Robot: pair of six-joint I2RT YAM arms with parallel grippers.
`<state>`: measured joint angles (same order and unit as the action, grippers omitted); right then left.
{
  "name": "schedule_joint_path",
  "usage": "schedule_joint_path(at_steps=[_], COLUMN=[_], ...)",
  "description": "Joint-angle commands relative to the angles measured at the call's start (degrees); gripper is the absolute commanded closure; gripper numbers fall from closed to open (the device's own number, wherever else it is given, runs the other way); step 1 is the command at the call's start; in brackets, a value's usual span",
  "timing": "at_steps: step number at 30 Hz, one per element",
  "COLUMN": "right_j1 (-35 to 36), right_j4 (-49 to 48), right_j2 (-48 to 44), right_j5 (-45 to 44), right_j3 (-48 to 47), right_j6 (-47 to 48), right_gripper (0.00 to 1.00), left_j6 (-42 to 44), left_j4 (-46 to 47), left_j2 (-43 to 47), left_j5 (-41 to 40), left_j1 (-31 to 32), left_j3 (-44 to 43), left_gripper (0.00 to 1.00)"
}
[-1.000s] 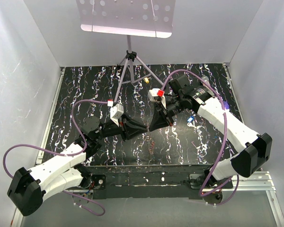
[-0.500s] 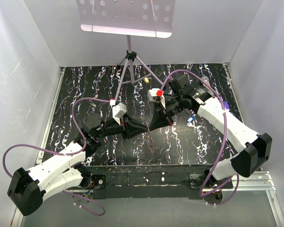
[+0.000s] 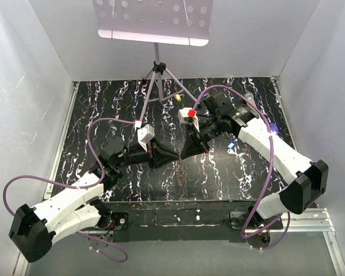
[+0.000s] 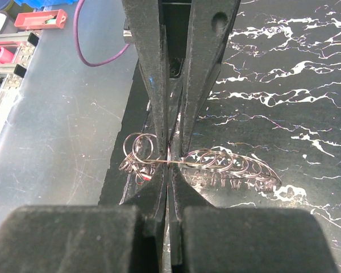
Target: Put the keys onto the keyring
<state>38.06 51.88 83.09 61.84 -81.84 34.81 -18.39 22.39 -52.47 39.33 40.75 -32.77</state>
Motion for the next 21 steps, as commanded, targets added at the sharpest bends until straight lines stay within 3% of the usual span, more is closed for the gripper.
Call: schedule_joint_path(at_steps=[1,21], right_j1=[0.61,0.87], right_j4=[-1.69,-1.69], right_j2=[-0.12,0.06], right_j5=[1.79,1.70], right_j3=[-1.04,-1.30], right_j6=[-0.35,-0.53], right_gripper=[0.99,0.99], left_j6=[0.90,2.31], left_j4=[-0.95,-4.11], left_j2=[0.17,-0.79], left_j5=[-1.10,-1.10], left_j1=[0.29,0.56], left_j3=[-2.56,-3.08], left_gripper=[0.86,0.87])
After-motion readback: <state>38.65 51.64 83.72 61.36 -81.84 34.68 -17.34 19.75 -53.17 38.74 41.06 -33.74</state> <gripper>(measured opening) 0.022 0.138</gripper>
